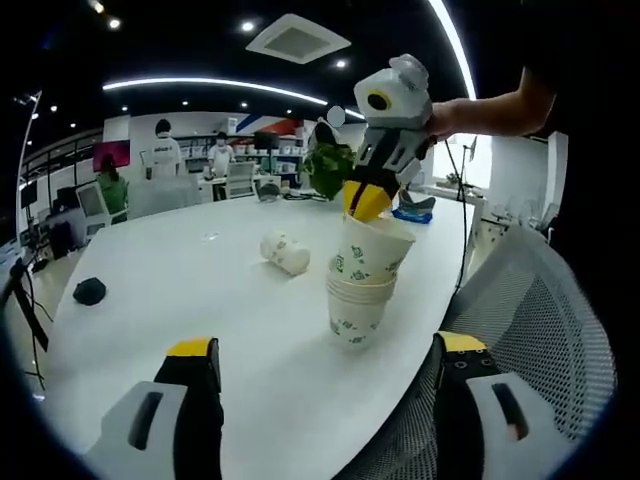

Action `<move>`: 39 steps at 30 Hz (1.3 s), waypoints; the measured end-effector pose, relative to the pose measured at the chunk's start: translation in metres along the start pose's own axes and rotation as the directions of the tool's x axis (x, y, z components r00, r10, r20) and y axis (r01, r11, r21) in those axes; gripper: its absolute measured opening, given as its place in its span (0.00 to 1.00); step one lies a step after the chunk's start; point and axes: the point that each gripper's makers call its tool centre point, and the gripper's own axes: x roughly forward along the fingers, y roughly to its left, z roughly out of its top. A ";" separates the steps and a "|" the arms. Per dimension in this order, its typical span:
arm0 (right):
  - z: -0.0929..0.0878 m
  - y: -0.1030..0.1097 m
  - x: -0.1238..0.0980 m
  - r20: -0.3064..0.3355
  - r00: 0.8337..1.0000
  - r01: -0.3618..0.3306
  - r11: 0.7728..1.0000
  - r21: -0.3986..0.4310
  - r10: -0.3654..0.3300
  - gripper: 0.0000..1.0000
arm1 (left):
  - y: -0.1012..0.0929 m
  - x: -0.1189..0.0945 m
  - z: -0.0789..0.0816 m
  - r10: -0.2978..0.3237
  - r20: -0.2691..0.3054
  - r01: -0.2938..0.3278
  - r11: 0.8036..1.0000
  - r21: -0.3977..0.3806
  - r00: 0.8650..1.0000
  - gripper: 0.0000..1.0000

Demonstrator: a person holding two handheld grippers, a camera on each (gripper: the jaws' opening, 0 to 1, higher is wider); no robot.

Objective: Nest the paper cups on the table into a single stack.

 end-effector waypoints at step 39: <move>-0.018 -0.004 0.039 -0.043 0.991 0.117 0.975 -0.189 -0.128 0.02 | 0.004 -0.001 0.001 0.023 0.005 -0.023 1.000 0.007 1.000 0.86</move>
